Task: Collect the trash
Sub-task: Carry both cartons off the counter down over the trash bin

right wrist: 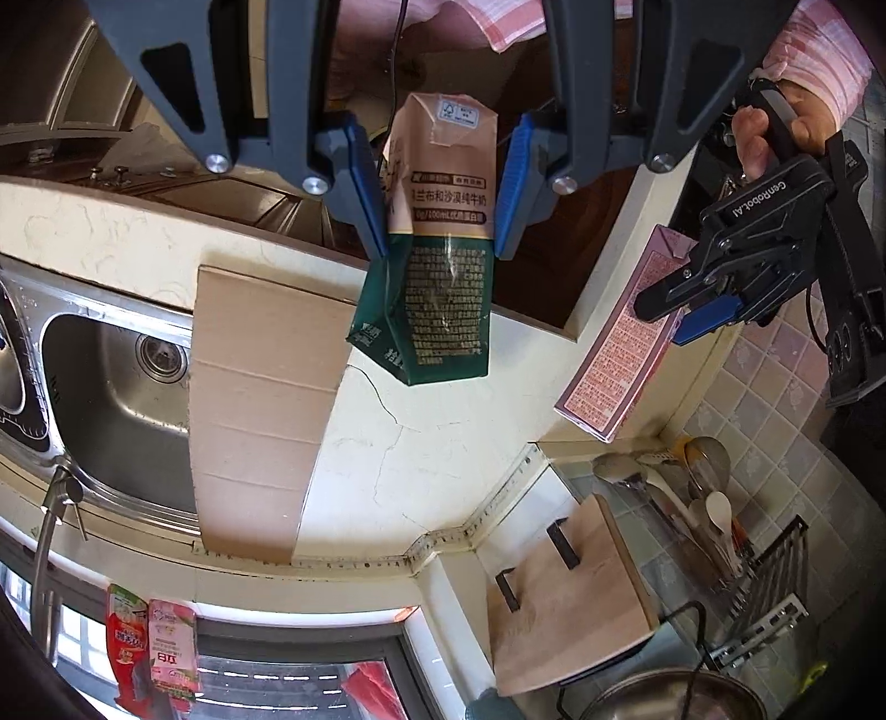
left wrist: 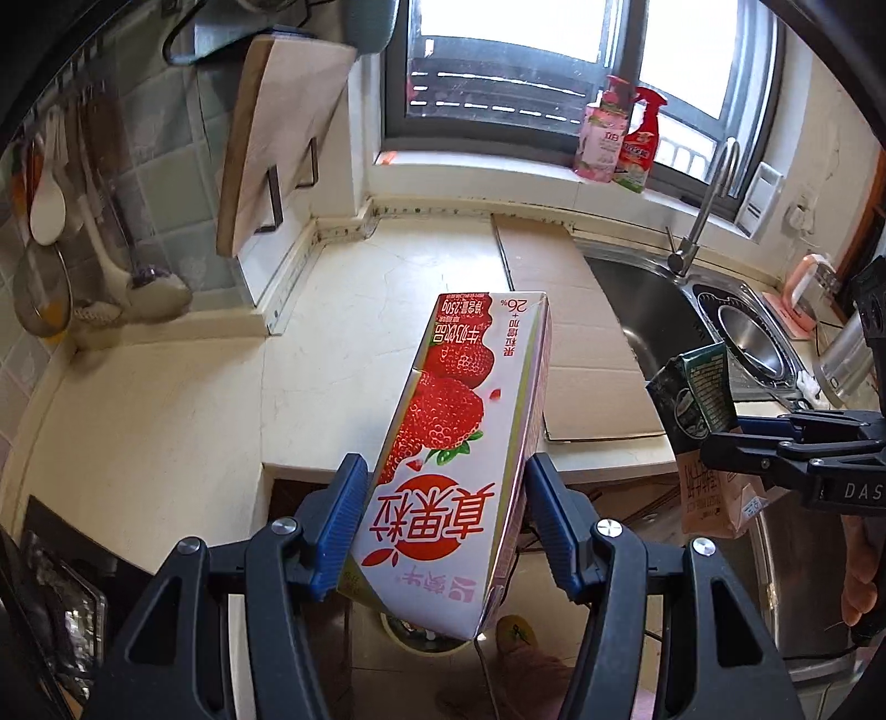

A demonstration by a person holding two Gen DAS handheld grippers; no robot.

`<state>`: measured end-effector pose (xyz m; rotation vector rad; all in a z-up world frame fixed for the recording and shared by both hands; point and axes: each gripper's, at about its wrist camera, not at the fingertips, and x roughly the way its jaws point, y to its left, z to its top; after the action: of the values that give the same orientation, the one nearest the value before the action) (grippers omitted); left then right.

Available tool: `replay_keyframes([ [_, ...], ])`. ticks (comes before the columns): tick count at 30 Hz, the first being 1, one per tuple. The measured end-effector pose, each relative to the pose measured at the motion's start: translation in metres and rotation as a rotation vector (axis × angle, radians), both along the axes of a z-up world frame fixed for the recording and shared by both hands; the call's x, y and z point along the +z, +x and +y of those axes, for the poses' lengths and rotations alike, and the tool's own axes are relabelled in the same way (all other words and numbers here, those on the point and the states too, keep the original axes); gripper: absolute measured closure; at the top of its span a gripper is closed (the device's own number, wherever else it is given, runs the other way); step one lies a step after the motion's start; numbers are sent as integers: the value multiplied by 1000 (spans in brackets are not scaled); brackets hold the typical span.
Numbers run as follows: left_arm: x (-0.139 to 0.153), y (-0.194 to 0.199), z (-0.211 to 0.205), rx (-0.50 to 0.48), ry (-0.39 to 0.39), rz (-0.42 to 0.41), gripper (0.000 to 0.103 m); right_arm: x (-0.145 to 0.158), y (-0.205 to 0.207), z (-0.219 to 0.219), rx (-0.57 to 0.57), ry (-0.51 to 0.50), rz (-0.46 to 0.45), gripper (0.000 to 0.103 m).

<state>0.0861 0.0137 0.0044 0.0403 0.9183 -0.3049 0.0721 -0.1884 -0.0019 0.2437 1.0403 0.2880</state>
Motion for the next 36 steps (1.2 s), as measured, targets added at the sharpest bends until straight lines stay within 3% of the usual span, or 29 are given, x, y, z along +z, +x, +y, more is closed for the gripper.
replay_keyframes([
  [5,-29,22,1,51,-6,34,46,-24,24,3,5,-11,46,64],
  [15,-54,45,-8,59,-26,83,46,-36,49,15,103,-24,70,64],
  [22,-100,32,-7,90,-10,166,46,-90,48,39,210,-27,181,64],
  [30,-205,6,-1,129,31,352,46,-186,27,66,280,-43,275,64],
  [36,-285,-3,11,203,25,434,46,-254,21,87,292,-95,267,64],
])
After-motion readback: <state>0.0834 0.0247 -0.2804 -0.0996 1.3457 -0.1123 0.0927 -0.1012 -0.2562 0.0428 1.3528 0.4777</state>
